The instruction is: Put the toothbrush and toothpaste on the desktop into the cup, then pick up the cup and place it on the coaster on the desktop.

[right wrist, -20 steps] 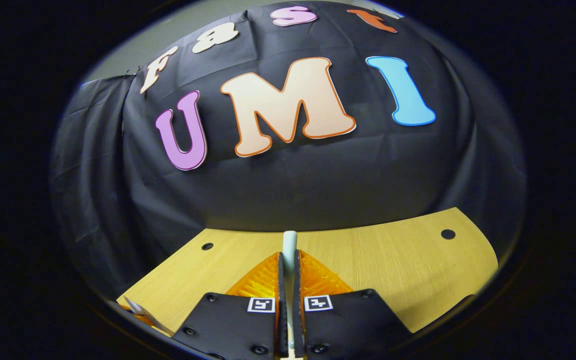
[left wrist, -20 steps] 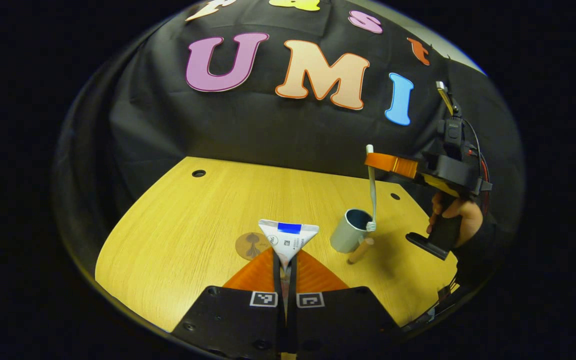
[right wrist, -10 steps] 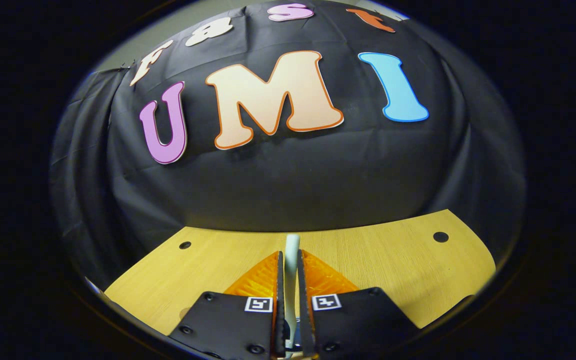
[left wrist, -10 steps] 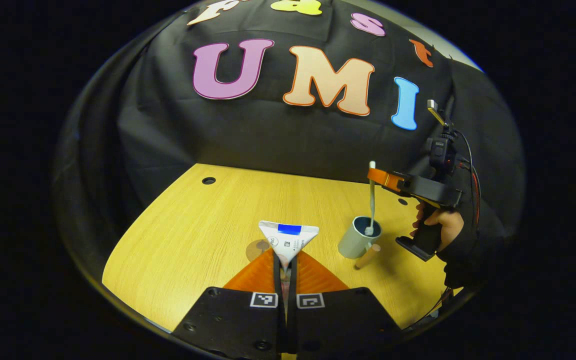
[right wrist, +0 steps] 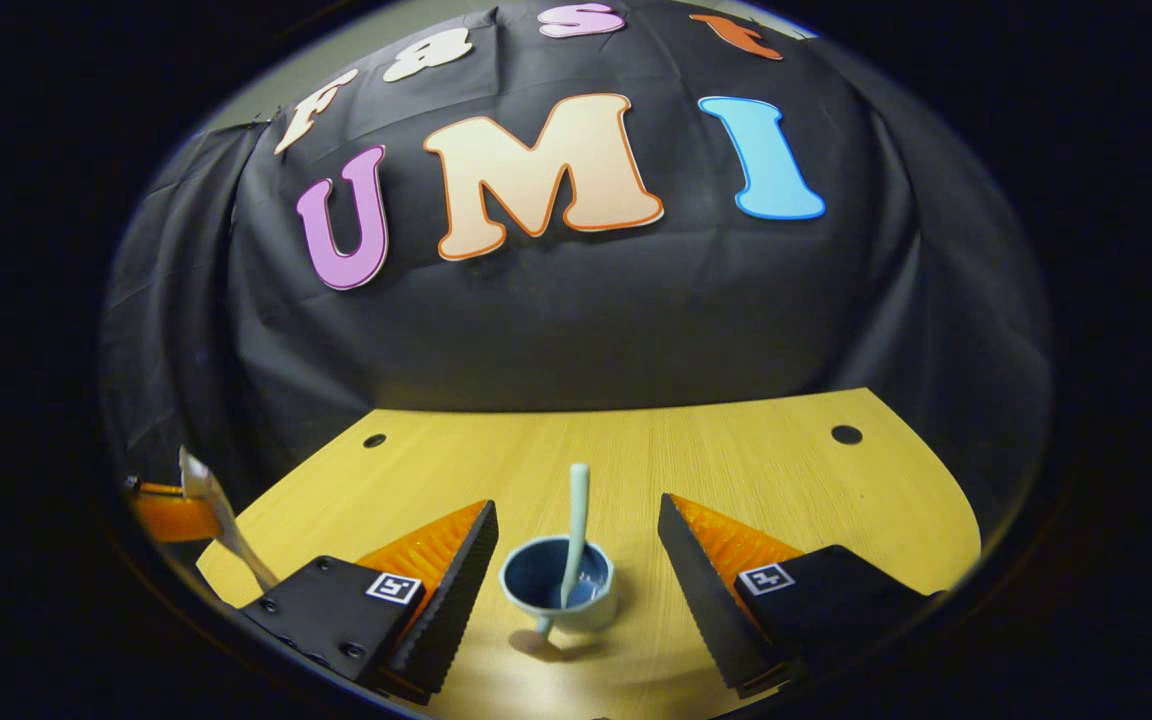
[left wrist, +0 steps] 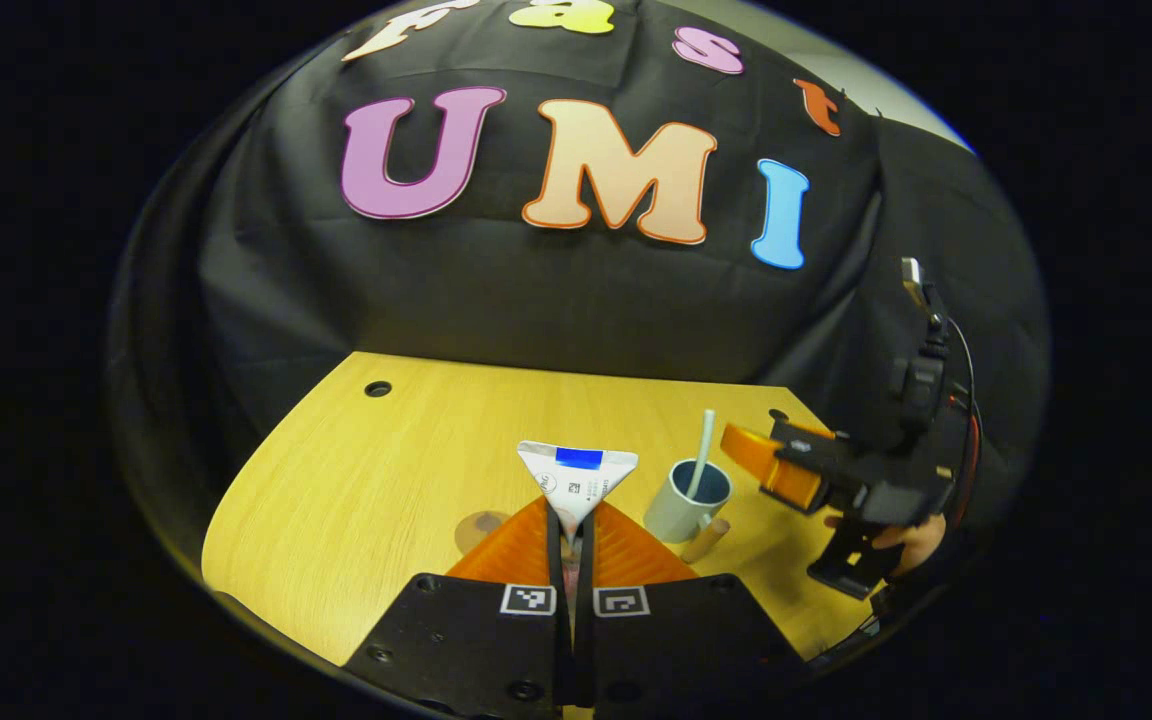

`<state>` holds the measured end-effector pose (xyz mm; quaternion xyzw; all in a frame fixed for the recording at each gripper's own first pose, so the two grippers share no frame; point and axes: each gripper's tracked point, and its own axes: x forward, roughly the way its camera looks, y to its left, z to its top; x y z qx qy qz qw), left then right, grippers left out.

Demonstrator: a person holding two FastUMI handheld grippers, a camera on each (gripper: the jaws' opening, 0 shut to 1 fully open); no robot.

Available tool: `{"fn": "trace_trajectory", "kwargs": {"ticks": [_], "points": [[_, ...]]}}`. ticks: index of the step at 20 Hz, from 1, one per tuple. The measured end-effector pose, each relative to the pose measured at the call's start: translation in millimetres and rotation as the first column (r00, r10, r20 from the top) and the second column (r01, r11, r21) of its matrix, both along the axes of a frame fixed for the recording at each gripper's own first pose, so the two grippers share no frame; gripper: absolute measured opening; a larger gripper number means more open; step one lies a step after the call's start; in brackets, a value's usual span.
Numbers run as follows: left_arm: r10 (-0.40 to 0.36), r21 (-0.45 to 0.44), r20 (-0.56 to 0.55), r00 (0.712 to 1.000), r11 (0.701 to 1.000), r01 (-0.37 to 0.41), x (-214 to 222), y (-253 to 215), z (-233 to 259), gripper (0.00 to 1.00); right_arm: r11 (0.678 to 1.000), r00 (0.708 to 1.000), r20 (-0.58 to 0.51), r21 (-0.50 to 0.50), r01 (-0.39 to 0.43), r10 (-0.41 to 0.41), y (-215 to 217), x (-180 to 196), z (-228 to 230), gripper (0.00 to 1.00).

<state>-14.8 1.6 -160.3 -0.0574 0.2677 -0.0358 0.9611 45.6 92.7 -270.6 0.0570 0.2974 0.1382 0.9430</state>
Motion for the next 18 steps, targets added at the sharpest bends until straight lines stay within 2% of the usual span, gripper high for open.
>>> {"fn": "trace_trajectory", "kwargs": {"ticks": [3, 6, 7, 10, 11, 12, 14, 15, 16, 18], "points": [[-0.035, -0.03, 0.016, 0.999, 0.999, 0.035, 20, -18, 4, 0.0, 1.0, 0.999, -0.047, -0.011, 0.016, -0.017, -22, -31, -10, 0.96], [-0.061, -0.046, 0.043, 0.997, 0.997, 0.063, 44, -32, 10, 0.0, 0.999, 0.996, -0.081, -0.024, 0.036, -0.038, -41, -51, -16, 0.99], [-0.068, -0.053, 0.054, 0.996, 0.996, 0.071, 51, -37, 11, 0.0, 0.999, 0.995, -0.083, -0.025, 0.048, -0.05, -48, -56, -14, 0.96], [-0.087, -0.083, 0.079, 0.993, 0.992, 0.094, 74, -54, 14, 0.0, 0.996, 0.993, -0.081, -0.04, 0.086, -0.089, -66, -65, -11, 0.99], [-0.097, -0.09, 0.085, 0.992, 0.99, 0.104, 81, -61, 14, 0.0, 0.995, 0.992, -0.082, -0.046, 0.094, -0.098, -72, -70, -11, 0.95], [-0.107, -0.098, 0.092, 0.99, 0.988, 0.116, 87, -68, 14, 0.0, 0.993, 0.991, -0.084, -0.053, 0.102, -0.107, -77, -73, -9, 0.99], [-0.123, -0.103, 0.096, 0.988, 0.986, 0.133, 97, -81, 13, 0.0, 0.991, 0.989, -0.088, -0.066, 0.117, -0.123, -87, -79, -9, 0.99], [-0.135, -0.108, 0.103, 0.985, 0.983, 0.146, 100, -89, 12, 0.0, 0.99, 0.987, -0.09, -0.07, 0.124, -0.13, -92, -82, -9, 0.95], [-0.147, -0.112, 0.106, 0.984, 0.981, 0.158, 104, -97, 12, 0.0, 0.989, 0.986, -0.091, -0.075, 0.13, -0.137, -95, -84, -8, 0.99], [-0.163, -0.119, 0.106, 0.981, 0.977, 0.175, 111, -109, 8, 0.0, 0.984, 0.984, -0.087, -0.098, 0.145, -0.154, -104, -88, -8, 0.99]]}}
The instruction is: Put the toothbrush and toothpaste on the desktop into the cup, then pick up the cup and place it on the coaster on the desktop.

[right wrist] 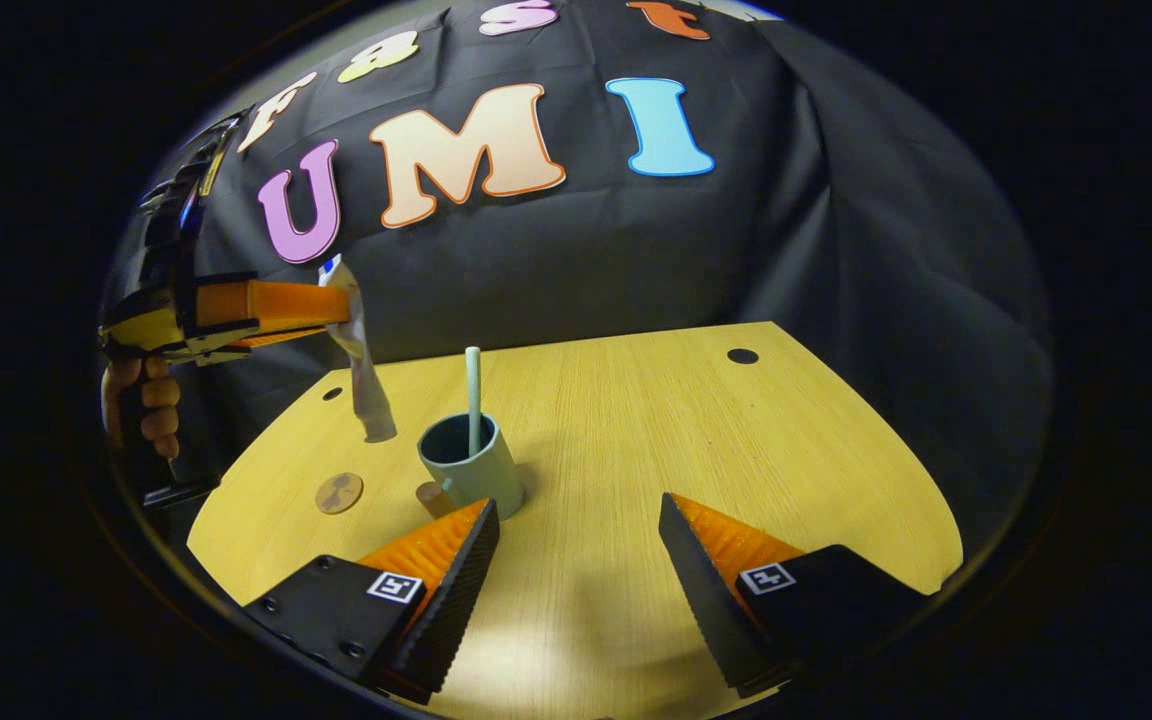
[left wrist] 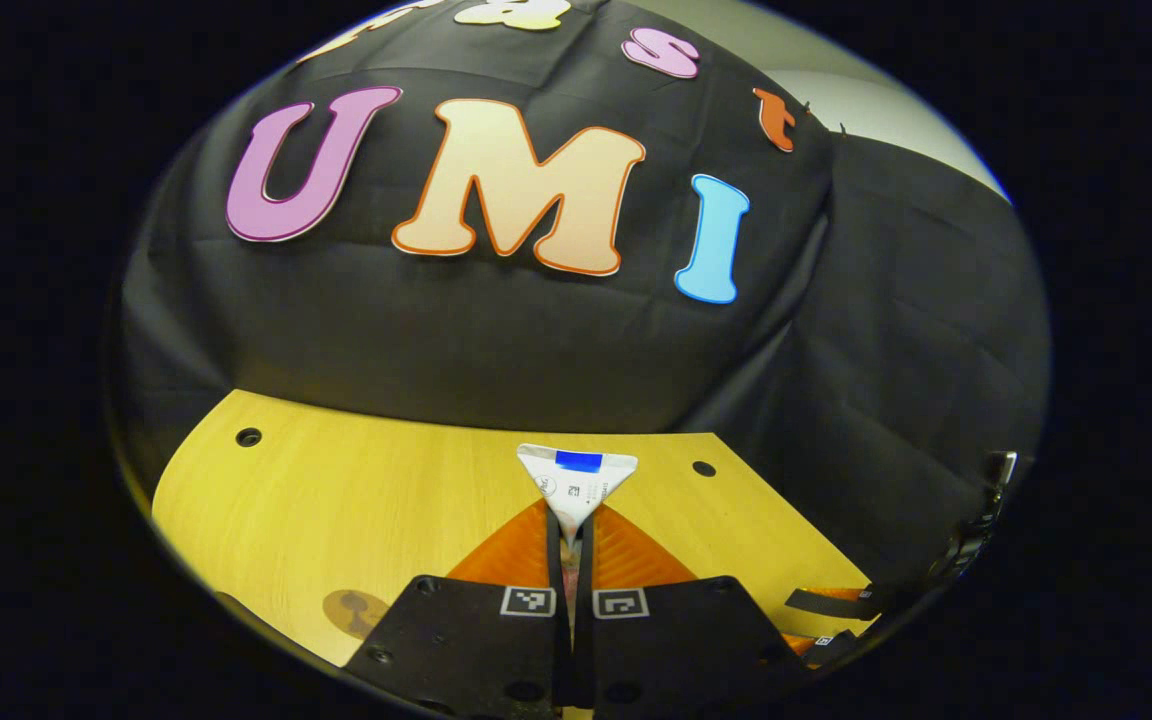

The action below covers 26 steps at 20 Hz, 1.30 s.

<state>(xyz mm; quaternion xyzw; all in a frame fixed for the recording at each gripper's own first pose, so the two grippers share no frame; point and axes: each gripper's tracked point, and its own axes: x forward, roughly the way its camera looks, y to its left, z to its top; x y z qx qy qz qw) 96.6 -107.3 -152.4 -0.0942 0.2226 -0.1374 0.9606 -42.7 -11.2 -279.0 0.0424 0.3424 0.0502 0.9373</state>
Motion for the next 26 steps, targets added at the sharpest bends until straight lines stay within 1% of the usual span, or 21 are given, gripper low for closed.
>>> {"fn": "trace_trajectory", "kwargs": {"ticks": [5, 7, 9, 13, 14, 15, 16, 17, 18, 20, 21, 22, 23, 26], "points": [[-0.002, -0.029, -0.043, 0.999, 1.0, 0.001, 15, -21, -22, 0.0, 0.999, 1.0, -0.006, -0.027, 0.018, -0.018, -18, -7, 0, 0.99], [0.003, -0.029, -0.061, 0.998, 1.0, -0.005, 18, -24, -31, 0.02, 0.999, 0.999, -0.01, -0.033, 0.032, -0.033, -27, -8, 1, 0.99], [0.011, -0.021, -0.081, 0.997, 1.0, -0.012, 20, -26, -41, 0.0, 0.999, 0.999, -0.014, -0.034, 0.042, -0.042, -33, -10, 0, 0.99], [0.02, -0.001, -0.129, 0.991, 1.0, -0.02, 15, -30, -61, 0.0, 0.999, 0.999, -0.025, -0.033, 0.041, -0.042, -41, -11, -1, 0.99], [0.011, -0.002, -0.148, 0.989, 1.0, -0.011, 11, -33, -65, 0.01, 0.999, 0.999, -0.024, -0.031, 0.038, -0.038, -41, -11, 0, 0.99], [0.01, -0.003, -0.155, 0.988, 1.0, -0.011, 2, -35, -69, 0.05, 0.999, 0.999, -0.025, -0.029, 0.033, -0.034, -42, -10, 0, 0.99], [0.019, 0.001, -0.166, 0.986, 1.0, -0.019, -3, -34, -73, 0.06, 0.999, 0.999, -0.028, -0.027, 0.027, -0.028, -41, -9, 0, 0.95], [0.026, 0.002, -0.16, 0.987, 1.0, -0.026, -6, -34, -73, 0.12, 1.0, 0.999, -0.031, -0.025, 0.019, -0.02, -41, -8, -1, 0.95], [0.04, 0.005, -0.146, 0.989, 0.999, -0.039, -7, -32, -71, 0.2, 1.0, 0.999, -0.037, -0.021, 0.012, -0.013, -40, -7, -1, 0.95], [0.066, 0.036, -0.127, 0.99, 0.997, -0.062, -13, -27, -71, 0.57, 1.0, 0.999, -0.044, -0.006, -0.01, 0.01, -35, -4, 1, 0.95], [0.076, 0.05, -0.129, 0.989, 0.996, -0.07, -17, -25, -73, 0.75, 1.0, 0.999, -0.046, 0.0, -0.025, 0.025, -31, -3, 2, 0.99], [0.078, 0.053, -0.125, 0.989, 0.996, -0.072, -22, -24, -76, 0.86, 0.999, 0.998, -0.046, 0.008, -0.043, 0.043, -28, -1, 4, 0.99], [0.082, 0.052, -0.123, 0.989, 0.996, -0.076, -26, -23, -75, 0.94, 0.998, 0.997, -0.047, 0.017, -0.063, 0.064, -23, 0, 5, 0.99], [0.132, 0.085, -0.083, 0.988, 0.989, -0.125, -38, -10, -69, 0.96, 0.99, 0.989, -0.057, 0.044, -0.135, 0.137, -9, 2, 9, 0.99]]}}
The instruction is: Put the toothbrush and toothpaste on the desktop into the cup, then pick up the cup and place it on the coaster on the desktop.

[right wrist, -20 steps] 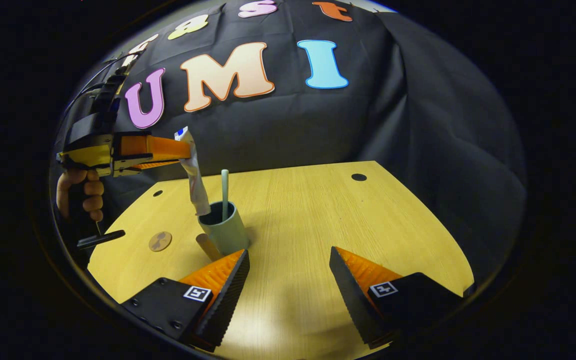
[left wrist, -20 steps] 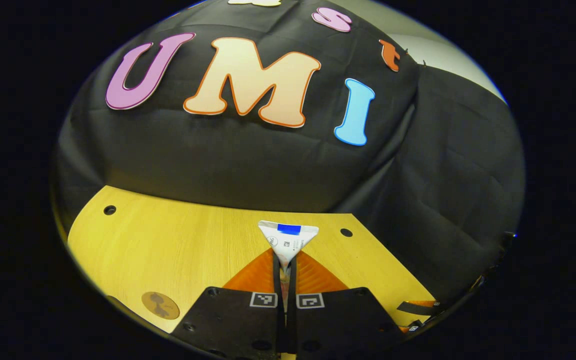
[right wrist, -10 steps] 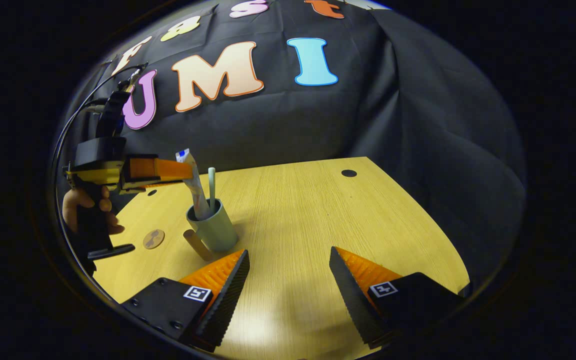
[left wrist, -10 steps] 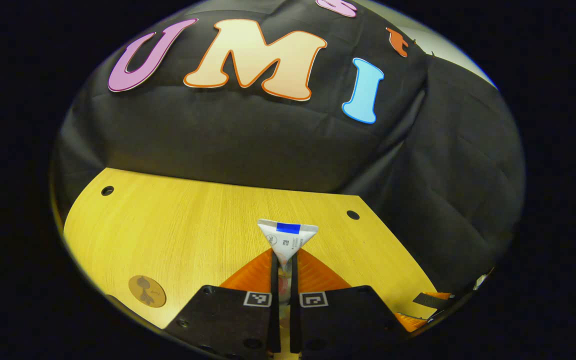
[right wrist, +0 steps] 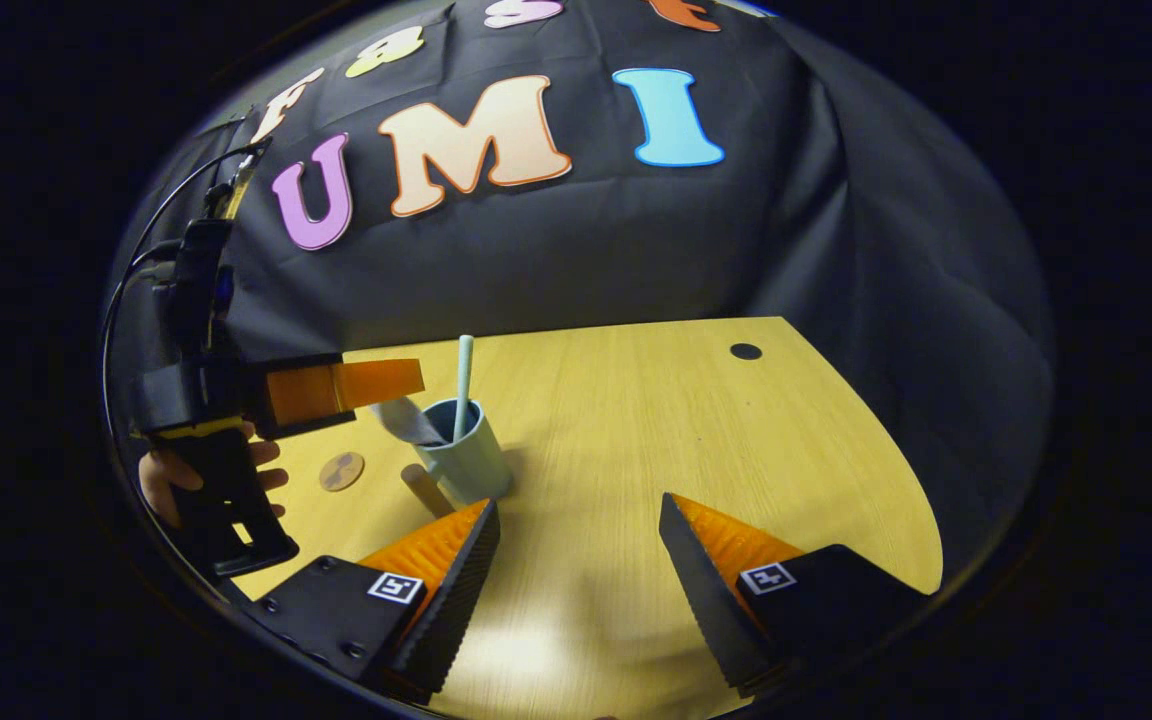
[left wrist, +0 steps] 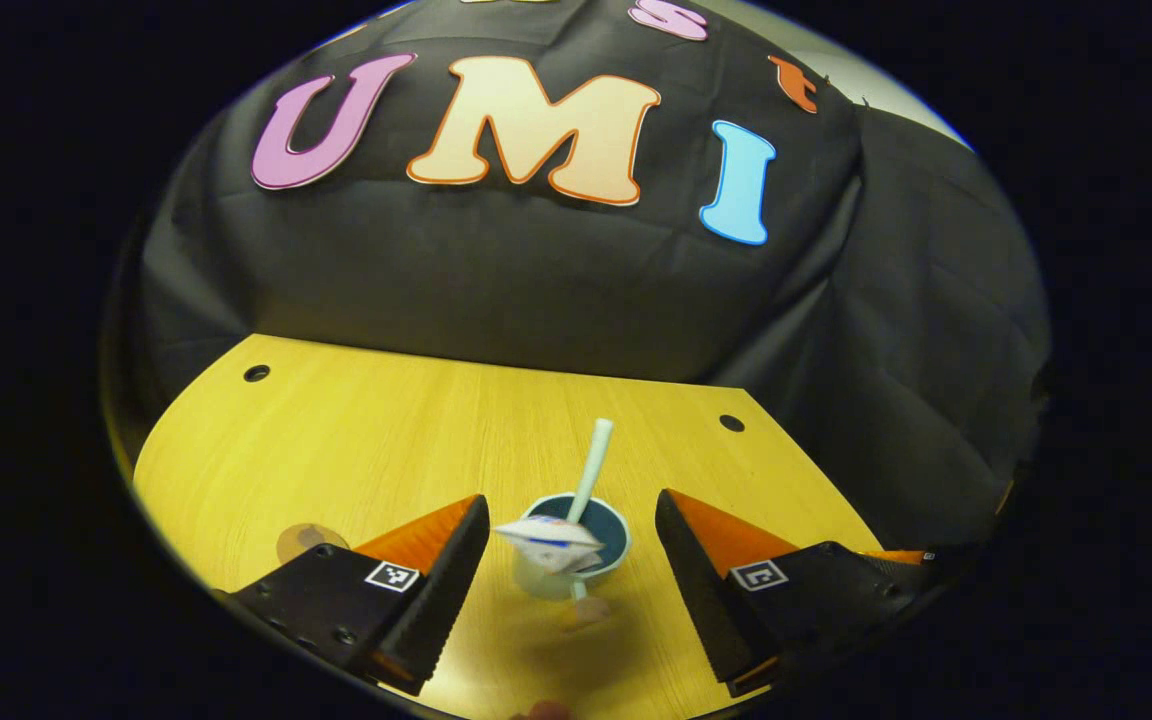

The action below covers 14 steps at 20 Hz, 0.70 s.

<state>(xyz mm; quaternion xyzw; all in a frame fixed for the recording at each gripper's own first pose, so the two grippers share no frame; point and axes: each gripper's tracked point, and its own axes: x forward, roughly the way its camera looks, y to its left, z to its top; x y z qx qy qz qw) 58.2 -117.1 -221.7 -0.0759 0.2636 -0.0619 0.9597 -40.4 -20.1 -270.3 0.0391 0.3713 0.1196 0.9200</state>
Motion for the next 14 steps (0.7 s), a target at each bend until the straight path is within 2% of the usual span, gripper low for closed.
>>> {"fn": "trace_trajectory", "kwargs": {"ticks": [3, 6, 8, 10, 12, 13, 14], "points": [[0.065, 0.039, 0.041, 0.997, 0.997, -0.067, -16, 22, 13, 0.95, 0.996, 0.996, -0.028, 0.042, -0.078, 0.079, 23, 4, 6, 0.99], [0.134, 0.035, 0.061, 0.989, 0.99, -0.136, -36, 51, 20, 0.95, 0.988, 0.986, -0.086, 0.065, -0.137, 0.142, 49, 10, 7, 0.99], [0.159, 0.051, 0.058, 0.986, 0.985, -0.162, -49, 73, 21, 0.95, 0.988, 0.978, -0.15, 0.074, -0.138, 0.148, 62, 13, 2, 0.94], [0.17, 0.085, 0.052, 0.984, 0.981, -0.174, -62, 96, 20, 0.95, 0.987, 0.962, -0.229, 0.092, -0.134, 0.152, 79, 11, -4, 0.99], [0.186, 0.108, 0.05, 0.981, 0.976, -0.191, -74, 119, 20, 0.95, 0.987, 0.939, -0.305, 0.081, -0.138, 0.156, 91, 8, -17, 0.98], [0.193, 0.115, 0.042, 0.98, 0.974, -0.196, -81, 130, 19, 0.95, 0.988, 0.933, -0.326, 0.067, -0.14, 0.154, 95, 9, -22, 0.94], [0.202, 0.12, 0.044, 0.978, 0.971, -0.206, -85, 141, 19, 0.95, 0.989, 0.925, -0.35, 0.047, -0.138, 0.146, 98, 12, -29, 0.99]]}}
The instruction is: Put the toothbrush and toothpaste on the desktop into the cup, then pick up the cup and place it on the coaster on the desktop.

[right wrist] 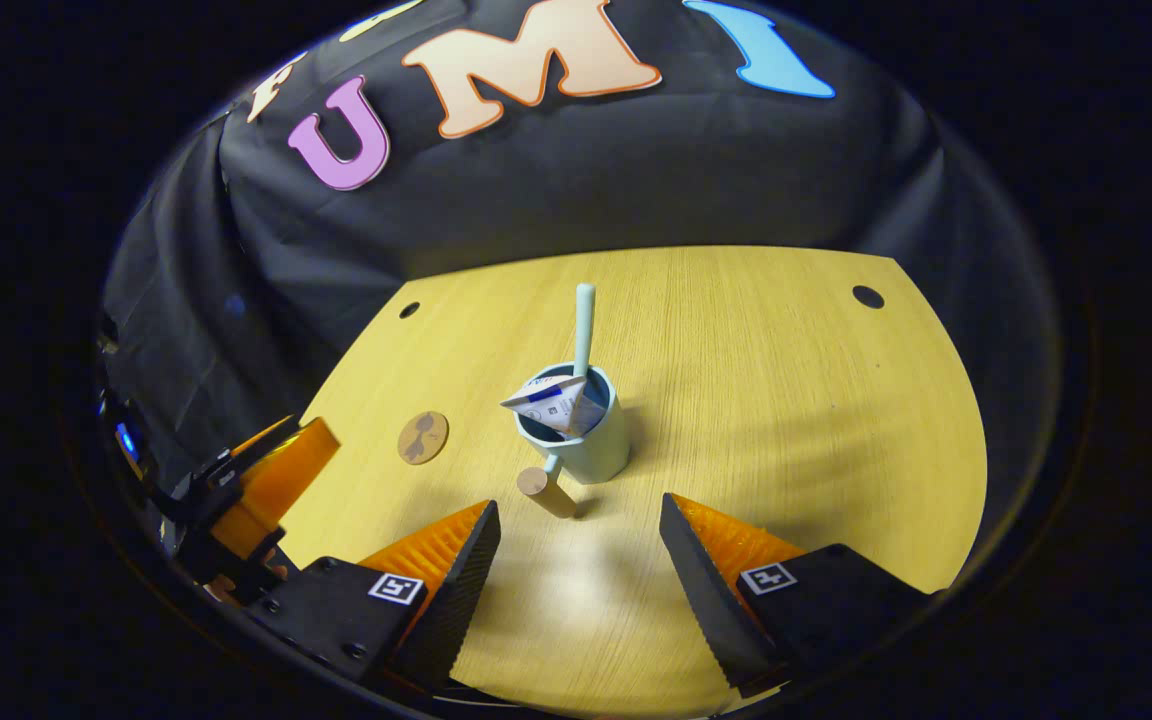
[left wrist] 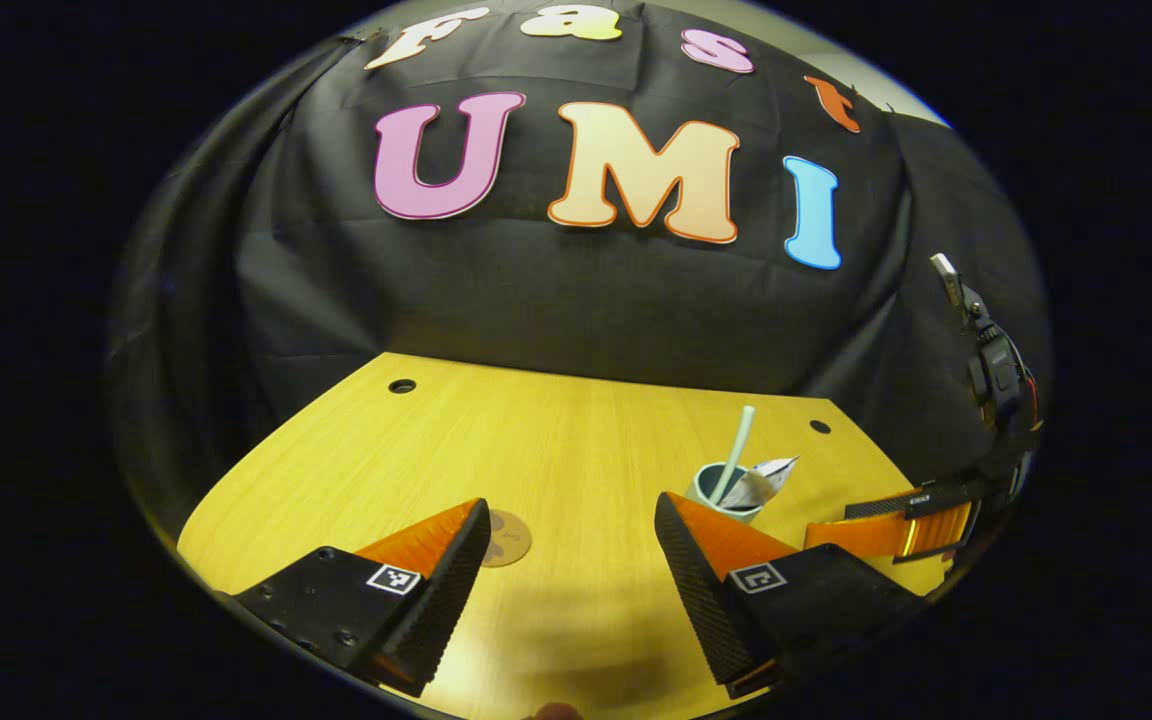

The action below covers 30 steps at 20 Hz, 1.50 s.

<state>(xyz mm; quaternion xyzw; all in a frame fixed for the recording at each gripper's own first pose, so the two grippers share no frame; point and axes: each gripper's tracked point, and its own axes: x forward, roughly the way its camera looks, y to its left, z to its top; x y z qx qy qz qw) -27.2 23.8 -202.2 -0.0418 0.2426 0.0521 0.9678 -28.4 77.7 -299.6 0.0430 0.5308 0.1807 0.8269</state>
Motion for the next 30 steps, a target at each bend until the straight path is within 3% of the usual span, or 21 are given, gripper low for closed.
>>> {"fn": "trace_trajectory", "kwargs": {"ticks": [1, 2, 3, 4, 7, 8, 13, 14, 15, 16, 17, 18, 19, 20, 25, 29, 30], "points": [[0.01, 0.004, 0.001, 1.0, 1.0, -0.01, -3, 10, 0, 0.95, 1.0, 1.0, -0.021, -0.008, 0.004, -0.004, 4, 1, -5, 0.94], [0.018, 0.009, -0.003, 1.0, 1.0, -0.018, -9, 20, -1, 0.95, 1.0, 0.999, -0.041, -0.013, 0.011, -0.011, 10, 3, -9, 0.99], [0.024, 0.015, -0.008, 1.0, 1.0, -0.023, -14, 28, -2, 0.95, 1.0, 0.998, -0.066, -0.022, 0.014, -0.015, 15, 4, -14, 0.94], [0.03, 0.021, -0.012, 0.999, 0.999, -0.03, -18, 37, -4, 0.95, 0.999, 0.996, -0.09, -0.031, 0.015, -0.017, 20, 6, -20, 0.99], [0.043, 0.026, -0.012, 0.999, 0.999, -0.043, -28, 57, -4, 0.95, 0.998, 0.99, -0.138, -0.067, 0.005, -0.014, 32, 10, -36, 0.94], [0.045, 0.029, -0.013, 0.999, 0.999, -0.045, -31, 62, -5, 0.95, 0.997, 0.989, -0.15, -0.082, 0.002, -0.014, 35, 12, -40, 0.99], [0.056, 0.064, -0.01, 0.998, 0.996, -0.055, -42, 88, -8, 0.95, 0.988, 0.977, -0.21, -0.152, -0.007, -0.025, 44, 21, -67, 0.94], [0.061, 0.066, -0.01, 0.998, 0.996, -0.06, -43, 94, -8, 0.95, 0.986, 0.975, -0.22, -0.164, -0.007, -0.03, 45, 23, -72, 0.99], [0.069, 0.065, -0.011, 0.998, 0.996, -0.068, -44, 99, -10, 0.95, 0.984, 0.972, -0.232, -0.177, -0.007, -0.035, 45, 24, -78, 0.94], [0.078, 0.061, -0.011, 0.997, 0.995, -0.077, -44, 104, -11, 0.95, 0.981, 0.969, -0.245, -0.194, -0.014, -0.034, 44, 24, -82, 0.98], [0.086, 0.058, -0.01, 0.996, 0.995, -0.085, -45, 109, -11, 0.95, 0.978, 0.966, -0.255, -0.208, -0.021, -0.033, 43, 25, -87, 0.89], [0.093, 0.058, -0.012, 0.996, 0.994, -0.092, -45, 115, -13, 0.95, 0.977, 0.963, -0.267, -0.213, -0.027, -0.031, 44, 27, -91, 0.95], [0.1, 0.059, -0.014, 0.995, 0.993, -0.099, -46, 120, -13, 0.95, 0.978, 0.959, -0.28, -0.207, -0.03, -0.03, 47, 24, -93, 0.89], [0.106, 0.061, -0.015, 0.994, 0.993, -0.105, -47, 124, -14, 0.95, 0.975, 0.957, -0.289, -0.219, -0.035, -0.03, 45, 24, -97, 0.91], [0.115, 0.053, -0.02, 0.993, 0.992, -0.114, -46, 138, -18, 0.95, 0.971, 0.944, -0.33, -0.23, -0.063, -0.017, 41, 17, -102, 0.54], [0.112, 0.047, -0.024, 0.993, 0.993, -0.111, -44, 146, -20, 0.95, 0.955, 0.948, -0.315, -0.265, -0.133, 0.045, 40, 18, -101, 0.24], [0.112, 0.046, -0.026, 0.993, 0.993, -0.111, -43, 147, -21, 0.95, 0.956, 0.949, -0.311, -0.26, -0.137, 0.052, 42, 19, -100, 0.24]]}}
